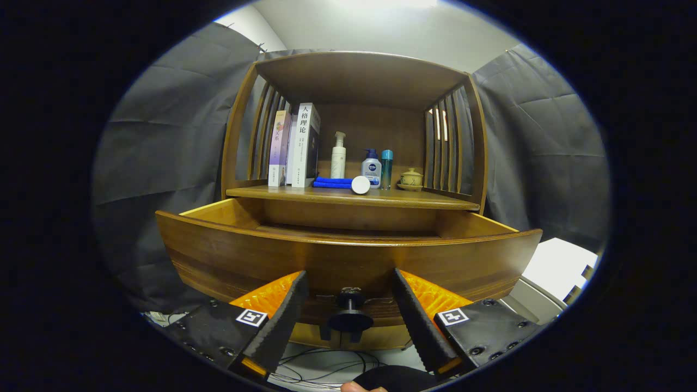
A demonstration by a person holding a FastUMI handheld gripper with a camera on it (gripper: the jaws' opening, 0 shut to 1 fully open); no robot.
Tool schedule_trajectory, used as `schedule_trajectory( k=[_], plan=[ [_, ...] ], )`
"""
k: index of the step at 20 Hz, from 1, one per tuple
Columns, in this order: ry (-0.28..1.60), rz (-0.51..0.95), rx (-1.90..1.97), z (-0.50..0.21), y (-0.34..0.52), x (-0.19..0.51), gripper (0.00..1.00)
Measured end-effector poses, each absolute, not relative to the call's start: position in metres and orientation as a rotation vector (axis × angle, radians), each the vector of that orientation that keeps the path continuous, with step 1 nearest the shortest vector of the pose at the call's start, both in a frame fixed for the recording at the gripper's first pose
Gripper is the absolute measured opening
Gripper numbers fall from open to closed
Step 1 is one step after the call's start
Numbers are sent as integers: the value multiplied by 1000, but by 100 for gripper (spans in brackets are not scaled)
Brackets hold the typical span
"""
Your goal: Pull open the drawer, take out the items inside it, and place them on the countertop above the cabinet.
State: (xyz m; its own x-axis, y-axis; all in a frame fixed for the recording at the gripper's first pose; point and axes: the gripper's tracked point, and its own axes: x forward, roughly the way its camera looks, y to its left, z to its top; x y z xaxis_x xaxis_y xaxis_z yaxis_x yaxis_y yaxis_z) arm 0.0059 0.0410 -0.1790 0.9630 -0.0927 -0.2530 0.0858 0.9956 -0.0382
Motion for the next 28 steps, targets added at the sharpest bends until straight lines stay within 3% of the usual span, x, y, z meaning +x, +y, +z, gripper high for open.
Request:
schedule_trajectory(
  k=[28],
  plan=[
    [253,-126,28,-185,35,143,98]
  ],
)
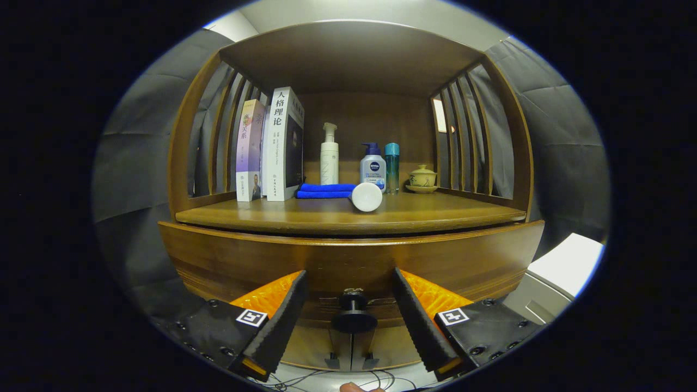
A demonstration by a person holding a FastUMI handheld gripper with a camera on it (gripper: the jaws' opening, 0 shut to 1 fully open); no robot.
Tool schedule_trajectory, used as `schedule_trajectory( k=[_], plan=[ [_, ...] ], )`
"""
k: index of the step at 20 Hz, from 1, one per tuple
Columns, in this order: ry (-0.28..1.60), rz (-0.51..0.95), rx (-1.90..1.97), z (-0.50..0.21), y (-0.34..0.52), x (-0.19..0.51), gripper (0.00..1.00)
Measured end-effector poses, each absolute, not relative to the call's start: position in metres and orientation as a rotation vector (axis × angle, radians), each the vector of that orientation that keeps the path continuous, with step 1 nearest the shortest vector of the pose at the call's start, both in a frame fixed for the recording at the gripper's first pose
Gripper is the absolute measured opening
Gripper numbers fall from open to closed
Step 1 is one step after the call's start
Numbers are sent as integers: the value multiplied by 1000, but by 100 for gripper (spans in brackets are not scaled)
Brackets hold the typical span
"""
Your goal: Pull open the drawer, take out the items inside it, and place them on the countertop above the cabinet.
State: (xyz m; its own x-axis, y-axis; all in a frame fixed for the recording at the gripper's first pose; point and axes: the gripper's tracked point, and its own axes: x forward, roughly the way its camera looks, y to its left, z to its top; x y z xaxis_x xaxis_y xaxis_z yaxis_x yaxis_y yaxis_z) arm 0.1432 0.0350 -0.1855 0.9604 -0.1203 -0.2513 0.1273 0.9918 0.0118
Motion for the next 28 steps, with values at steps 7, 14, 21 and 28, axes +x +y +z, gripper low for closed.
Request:
schedule_trajectory(
  k=[7,14,21,28],
  plan=[
    [276,-110,69,-190,37,162,98],
    [326,-129,39,-189,26,155,97],
    [198,-117,83,-112,10,110,96],
    [86,-52,126,-6,18,76,95]
  ],
)
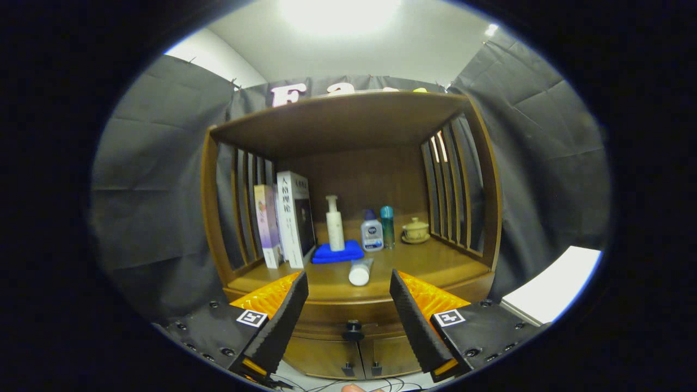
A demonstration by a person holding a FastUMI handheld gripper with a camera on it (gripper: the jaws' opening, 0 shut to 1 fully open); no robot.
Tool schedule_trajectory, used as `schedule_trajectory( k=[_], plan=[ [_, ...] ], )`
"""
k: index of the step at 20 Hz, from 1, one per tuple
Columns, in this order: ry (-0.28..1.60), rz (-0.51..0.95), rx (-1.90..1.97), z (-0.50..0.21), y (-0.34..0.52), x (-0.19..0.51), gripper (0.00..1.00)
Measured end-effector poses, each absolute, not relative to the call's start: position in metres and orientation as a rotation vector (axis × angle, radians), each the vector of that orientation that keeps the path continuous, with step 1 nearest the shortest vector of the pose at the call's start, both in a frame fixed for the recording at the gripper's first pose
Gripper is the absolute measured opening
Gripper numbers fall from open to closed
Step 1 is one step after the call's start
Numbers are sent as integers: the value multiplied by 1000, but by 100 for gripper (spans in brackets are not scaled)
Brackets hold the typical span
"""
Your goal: Pull open the drawer, take out the items inside it, and place them on the countertop above the cabinet.
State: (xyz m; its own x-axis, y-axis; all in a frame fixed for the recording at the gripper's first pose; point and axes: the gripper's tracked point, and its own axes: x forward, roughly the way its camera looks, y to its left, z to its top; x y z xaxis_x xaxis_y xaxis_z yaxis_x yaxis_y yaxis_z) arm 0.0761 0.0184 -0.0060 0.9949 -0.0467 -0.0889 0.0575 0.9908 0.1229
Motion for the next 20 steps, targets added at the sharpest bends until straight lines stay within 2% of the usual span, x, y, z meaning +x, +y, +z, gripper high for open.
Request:
schedule_trajectory(
  k=[9,15,20],
  plan=[
    [-21,16,52,124,37,17,96],
    [17,-36,75,119,11,-20,96],
    [34,-26,94,106,9,-16,95]
  ],
)
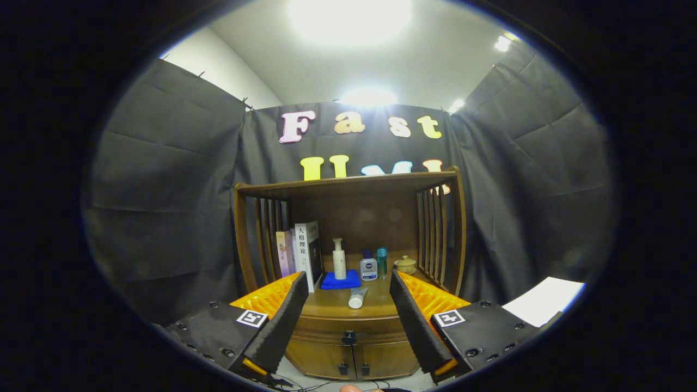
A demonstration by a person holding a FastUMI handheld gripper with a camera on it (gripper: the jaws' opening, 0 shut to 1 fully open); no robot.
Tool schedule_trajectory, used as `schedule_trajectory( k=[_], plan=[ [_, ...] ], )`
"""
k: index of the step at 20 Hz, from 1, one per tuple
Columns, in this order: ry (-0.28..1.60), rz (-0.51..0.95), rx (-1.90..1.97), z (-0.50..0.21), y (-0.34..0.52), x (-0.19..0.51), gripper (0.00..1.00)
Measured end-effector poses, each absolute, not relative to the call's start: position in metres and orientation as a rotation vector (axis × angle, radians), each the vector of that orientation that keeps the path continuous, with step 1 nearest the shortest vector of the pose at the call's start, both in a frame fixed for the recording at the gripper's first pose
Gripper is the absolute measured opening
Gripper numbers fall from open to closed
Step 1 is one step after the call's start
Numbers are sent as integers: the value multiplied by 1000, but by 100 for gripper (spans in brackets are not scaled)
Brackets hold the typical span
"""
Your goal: Pull open the drawer, take out the items inside it, and place them on the countertop above the cabinet.
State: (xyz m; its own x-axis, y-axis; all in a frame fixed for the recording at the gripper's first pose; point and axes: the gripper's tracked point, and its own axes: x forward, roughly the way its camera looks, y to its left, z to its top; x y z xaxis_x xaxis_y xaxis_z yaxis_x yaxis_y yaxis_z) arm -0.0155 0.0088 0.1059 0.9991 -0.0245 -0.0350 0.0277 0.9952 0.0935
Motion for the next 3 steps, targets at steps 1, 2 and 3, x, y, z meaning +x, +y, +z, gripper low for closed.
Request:
schedule_trajectory(
  k=[1,2,3],
  plan=[
    [40,-10,99,102,14,-15,95],
    [43,1,102,99,17,-14,95],
    [45,13,103,96,20,-14,95]
  ],
)
